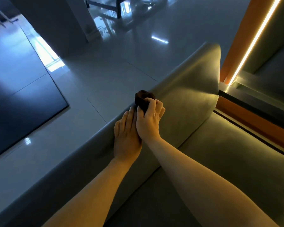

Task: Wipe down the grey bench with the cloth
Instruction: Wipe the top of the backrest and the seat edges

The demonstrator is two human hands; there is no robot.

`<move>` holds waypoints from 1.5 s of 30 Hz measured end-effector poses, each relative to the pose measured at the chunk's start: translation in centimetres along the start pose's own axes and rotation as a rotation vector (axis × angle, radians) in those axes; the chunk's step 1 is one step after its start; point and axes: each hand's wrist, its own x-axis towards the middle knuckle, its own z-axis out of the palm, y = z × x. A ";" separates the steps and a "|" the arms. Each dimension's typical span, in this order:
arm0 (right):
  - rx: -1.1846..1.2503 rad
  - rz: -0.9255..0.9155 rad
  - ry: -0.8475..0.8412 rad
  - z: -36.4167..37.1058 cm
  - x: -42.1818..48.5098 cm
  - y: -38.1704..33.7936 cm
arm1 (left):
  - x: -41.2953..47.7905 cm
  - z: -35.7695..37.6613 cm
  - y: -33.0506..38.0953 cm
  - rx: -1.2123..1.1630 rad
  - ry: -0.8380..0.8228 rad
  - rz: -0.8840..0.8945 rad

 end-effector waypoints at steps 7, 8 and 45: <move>0.176 0.208 0.126 -0.1 -1.4 1.6 | -0.2 0.7 0.2 0.136 -0.028 0.018; 0.208 0.253 0.126 -0.1 -1.4 1.8 | -0.2 0.7 0.2 0.135 -0.022 0.024; 0.232 0.750 0.110 -1.8 -2.8 10.3 | -0.7 2.2 1.9 0.225 -0.012 0.035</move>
